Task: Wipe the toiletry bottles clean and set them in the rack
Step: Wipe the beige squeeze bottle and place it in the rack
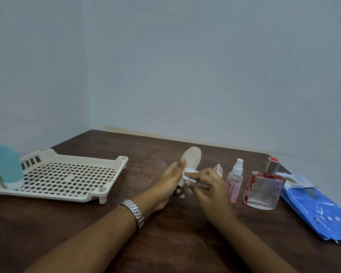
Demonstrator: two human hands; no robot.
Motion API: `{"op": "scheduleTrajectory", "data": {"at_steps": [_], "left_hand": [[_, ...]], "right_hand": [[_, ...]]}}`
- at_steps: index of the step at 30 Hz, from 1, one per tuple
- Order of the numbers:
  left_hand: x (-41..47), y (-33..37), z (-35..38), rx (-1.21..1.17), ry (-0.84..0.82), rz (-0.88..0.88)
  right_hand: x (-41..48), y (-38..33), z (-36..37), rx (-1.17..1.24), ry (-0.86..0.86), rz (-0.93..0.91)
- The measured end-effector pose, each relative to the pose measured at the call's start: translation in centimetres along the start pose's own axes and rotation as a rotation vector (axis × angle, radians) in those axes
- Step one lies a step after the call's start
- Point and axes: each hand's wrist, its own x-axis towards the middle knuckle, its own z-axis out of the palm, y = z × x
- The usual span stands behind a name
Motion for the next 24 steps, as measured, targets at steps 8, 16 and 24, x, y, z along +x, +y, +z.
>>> {"op": "scheduleTrajectory", "data": {"at_steps": [8,16,24], "left_hand": [[-0.2,0.8,-0.3,0.045,0.099,0.05],[-1.2,0.8,0.1,0.123,0.15,0.161],[-3.9,4.3,-4.0,0.187,0.469,0.26]], "right_hand": [[-0.3,0.8,-0.6,-0.03,-0.06,0.076],[-0.8,1.6,-0.4,-0.136,-0.049,0.067],[-0.6,1.3,-0.4,-0.106,-0.023,0.109]]}}
